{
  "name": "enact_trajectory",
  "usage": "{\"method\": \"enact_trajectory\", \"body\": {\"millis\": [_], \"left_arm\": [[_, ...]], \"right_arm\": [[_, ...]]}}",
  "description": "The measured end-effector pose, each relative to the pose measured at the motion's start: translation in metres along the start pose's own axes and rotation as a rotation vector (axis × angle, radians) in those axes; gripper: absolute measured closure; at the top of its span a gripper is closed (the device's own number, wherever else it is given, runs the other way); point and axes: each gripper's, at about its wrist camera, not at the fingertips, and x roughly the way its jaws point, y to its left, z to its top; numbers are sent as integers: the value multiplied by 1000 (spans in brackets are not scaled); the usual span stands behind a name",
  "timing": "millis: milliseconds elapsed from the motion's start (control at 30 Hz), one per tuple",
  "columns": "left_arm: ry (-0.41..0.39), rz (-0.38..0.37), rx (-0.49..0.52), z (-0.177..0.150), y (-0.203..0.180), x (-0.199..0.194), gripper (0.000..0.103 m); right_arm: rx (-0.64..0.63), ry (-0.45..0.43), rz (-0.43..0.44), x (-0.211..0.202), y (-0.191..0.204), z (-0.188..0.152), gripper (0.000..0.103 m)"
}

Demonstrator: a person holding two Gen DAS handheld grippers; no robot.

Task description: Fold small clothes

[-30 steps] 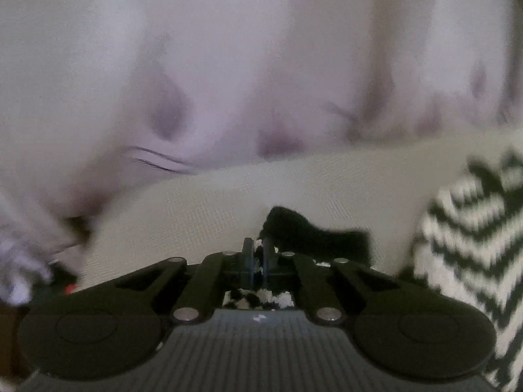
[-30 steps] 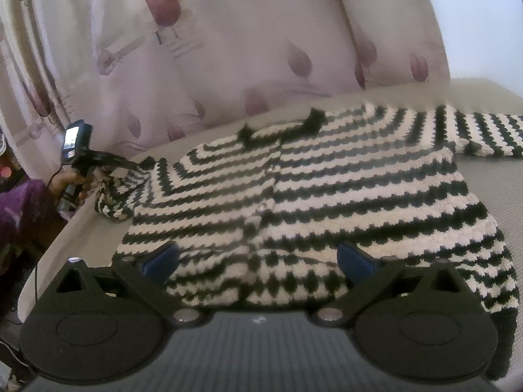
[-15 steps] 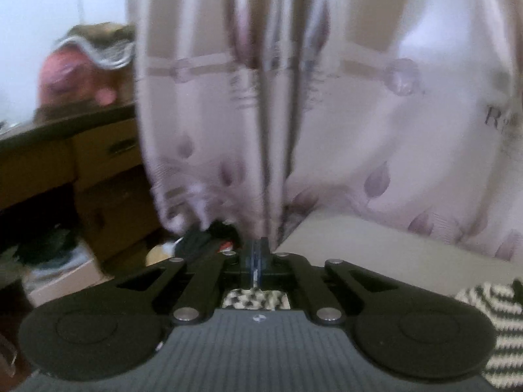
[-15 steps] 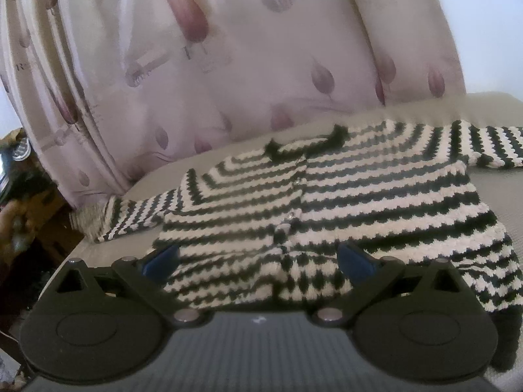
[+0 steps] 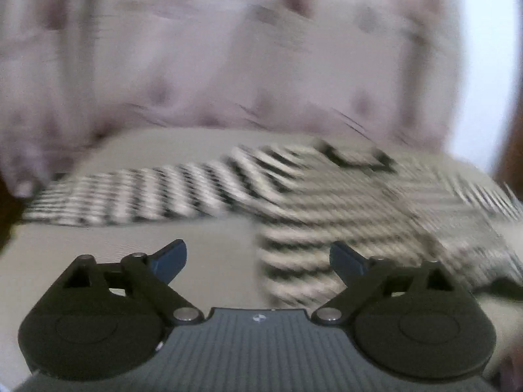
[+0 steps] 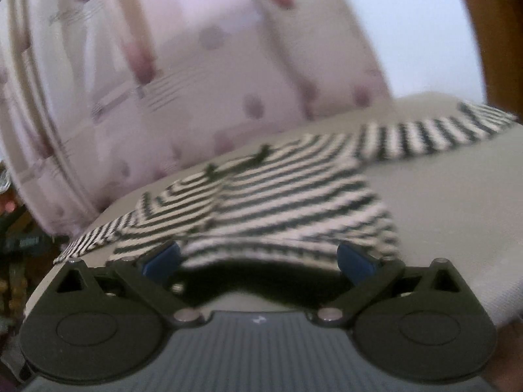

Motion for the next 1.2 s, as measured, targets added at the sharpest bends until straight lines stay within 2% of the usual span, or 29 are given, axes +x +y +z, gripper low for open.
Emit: {"method": "enact_trajectory", "body": {"millis": [67,167,233,333,367,400,433,467,500,533,567,633,800,867,933,1000,1067,1100,1133,1167,1200], "left_arm": [[63,-58,11,-10,-11,5,6],[133,-95,-51,-29,-12,8,6],[170,-118,-140,-41,-3,12,5],[232,-217,-309,-54,8,23,8],[208,-212,-318,-55,7,20,10],[213,-198,-302,-55,2,22,11],[208,-192,-274,-55,-3,22,17],[204,-198,-260,-56,-7,22,34],[199,-195,-249,-57,-9,22,48],[212,-186,-241,-57,-11,23,87],[229,-180,-248,-58,-11,26,95],[237,-193,-312,-58,-3,26,95],[204,-175,-353,-40,19,-4,95],[185,-163,-340,-30,21,-18,95],[220,-176,-307,-27,20,-22,95],[230,-100,-232,-31,12,-24,94],[221,11,-122,-39,3,-24,82],[199,68,-91,-41,1,-27,78],[160,103,-77,-40,-1,-31,69],[130,99,-77,-37,-2,-34,55],[101,77,-76,-32,-5,-36,46]], "right_arm": [[54,-13,-11,-11,-21,-2,0],[130,-5,-30,-16,-49,-4,0],[147,12,-32,-11,-61,-7,0],[169,47,-3,1,-71,-13,0],[180,61,21,7,-73,-14,3],[187,73,41,14,-74,-16,11],[186,90,43,21,-75,-17,16],[178,87,44,23,-74,-19,31],[168,86,56,26,-73,-19,60],[167,112,73,32,-72,-20,72],[166,132,54,37,-72,-21,88],[168,120,42,38,-77,-22,91],[233,58,98,7,-84,-6,92],[218,44,104,-6,-83,6,93],[237,46,116,-19,-85,14,93],[243,79,101,-22,-91,13,93],[250,127,61,-19,-97,3,93],[263,144,43,-18,-101,-3,93],[280,150,30,-19,-105,-8,92],[290,145,22,-21,-108,-11,92],[297,127,21,-23,-109,-11,92]]}}
